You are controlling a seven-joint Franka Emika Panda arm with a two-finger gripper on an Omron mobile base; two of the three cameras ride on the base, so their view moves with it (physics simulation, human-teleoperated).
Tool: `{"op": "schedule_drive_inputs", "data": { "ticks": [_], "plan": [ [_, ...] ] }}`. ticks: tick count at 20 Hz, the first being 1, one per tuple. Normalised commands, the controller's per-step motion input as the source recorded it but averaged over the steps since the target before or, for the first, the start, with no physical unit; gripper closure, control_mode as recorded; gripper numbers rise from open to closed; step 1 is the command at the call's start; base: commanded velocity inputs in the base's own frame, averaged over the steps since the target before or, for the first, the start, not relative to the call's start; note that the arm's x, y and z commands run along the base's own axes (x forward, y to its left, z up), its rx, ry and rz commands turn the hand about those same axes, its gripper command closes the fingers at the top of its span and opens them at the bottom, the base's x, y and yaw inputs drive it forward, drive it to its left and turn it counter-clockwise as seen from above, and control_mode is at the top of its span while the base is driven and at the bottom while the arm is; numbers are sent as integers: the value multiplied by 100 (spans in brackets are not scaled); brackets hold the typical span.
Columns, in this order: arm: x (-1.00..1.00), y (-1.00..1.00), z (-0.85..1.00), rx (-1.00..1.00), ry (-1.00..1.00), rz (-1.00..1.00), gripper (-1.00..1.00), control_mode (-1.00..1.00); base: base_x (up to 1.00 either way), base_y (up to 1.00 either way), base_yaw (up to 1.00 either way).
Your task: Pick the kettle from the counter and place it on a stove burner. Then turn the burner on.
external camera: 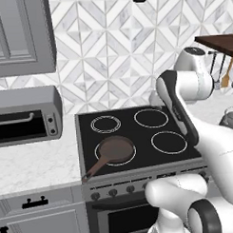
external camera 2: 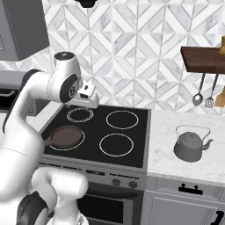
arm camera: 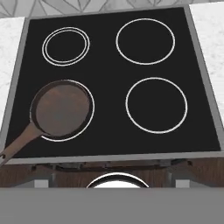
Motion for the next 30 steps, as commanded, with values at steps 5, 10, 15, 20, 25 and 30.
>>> {"op": "schedule_drive_inputs", "data": {
  "ticks": [5, 10, 15, 20, 25, 30],
  "plan": [
    [-27, -41, -20, -1, -3, -26, -100, -100, 0, 0, 0],
    [-25, -54, -26, -1, 0, -39, -100, -100, 0, 0, 0],
    [-23, -54, -21, 0, 0, -47, -100, -100, 0, 0, 0],
    [-3, -64, 0, 0, 0, -39, -100, -100, 0, 0, 0],
    [-1, -64, 0, 0, 0, -35, -100, -100, 0, 0, 0],
    [2, -70, -1, 0, 0, -26, -100, -100, 0, 0, 0]
  ]
}}
